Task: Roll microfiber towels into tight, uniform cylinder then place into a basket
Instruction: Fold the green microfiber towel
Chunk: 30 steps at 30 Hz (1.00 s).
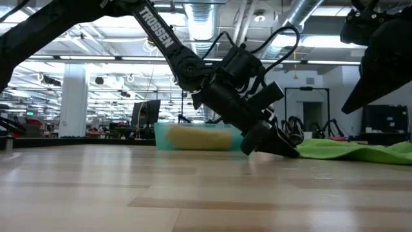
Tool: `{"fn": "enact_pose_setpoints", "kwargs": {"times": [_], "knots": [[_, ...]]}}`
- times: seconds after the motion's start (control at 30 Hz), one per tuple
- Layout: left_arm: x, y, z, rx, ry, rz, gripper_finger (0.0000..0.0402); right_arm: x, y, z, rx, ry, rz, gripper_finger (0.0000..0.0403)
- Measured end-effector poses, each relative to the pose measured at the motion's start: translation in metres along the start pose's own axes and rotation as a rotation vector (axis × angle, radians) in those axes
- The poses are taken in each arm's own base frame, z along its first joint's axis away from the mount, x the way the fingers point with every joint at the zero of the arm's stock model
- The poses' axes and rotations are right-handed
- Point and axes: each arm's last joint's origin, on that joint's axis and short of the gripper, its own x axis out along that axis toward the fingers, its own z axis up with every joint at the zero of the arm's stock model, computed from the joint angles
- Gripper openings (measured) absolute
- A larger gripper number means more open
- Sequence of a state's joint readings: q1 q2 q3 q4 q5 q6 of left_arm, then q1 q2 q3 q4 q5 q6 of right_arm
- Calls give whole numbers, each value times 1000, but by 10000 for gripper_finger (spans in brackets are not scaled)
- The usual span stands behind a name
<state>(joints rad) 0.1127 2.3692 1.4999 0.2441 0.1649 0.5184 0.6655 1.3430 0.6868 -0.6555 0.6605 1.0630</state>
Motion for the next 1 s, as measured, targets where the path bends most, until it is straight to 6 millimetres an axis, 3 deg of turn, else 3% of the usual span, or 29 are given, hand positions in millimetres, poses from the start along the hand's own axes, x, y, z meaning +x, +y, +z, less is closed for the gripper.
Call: {"fn": "enact_pose_setpoints", "kwargs": {"times": [0.27,0.43,0.6,0.87,1.0], "knots": [[0,-9,2,48,24,-46,15,0,0,0,-1,1,-2,54],[-12,-12,11,21,86,-67,7,0,0,0,-2,1,-2,54],[-35,-22,23,-14,251,-107,3,0,0,0,-30,-6,-3,54],[-64,-57,41,-41,469,-152,1,0,-1,1,-57,-17,-19,54],[-71,-75,46,-114,565,-65,1,1,-4,2,-57,-11,-38,54]]}}
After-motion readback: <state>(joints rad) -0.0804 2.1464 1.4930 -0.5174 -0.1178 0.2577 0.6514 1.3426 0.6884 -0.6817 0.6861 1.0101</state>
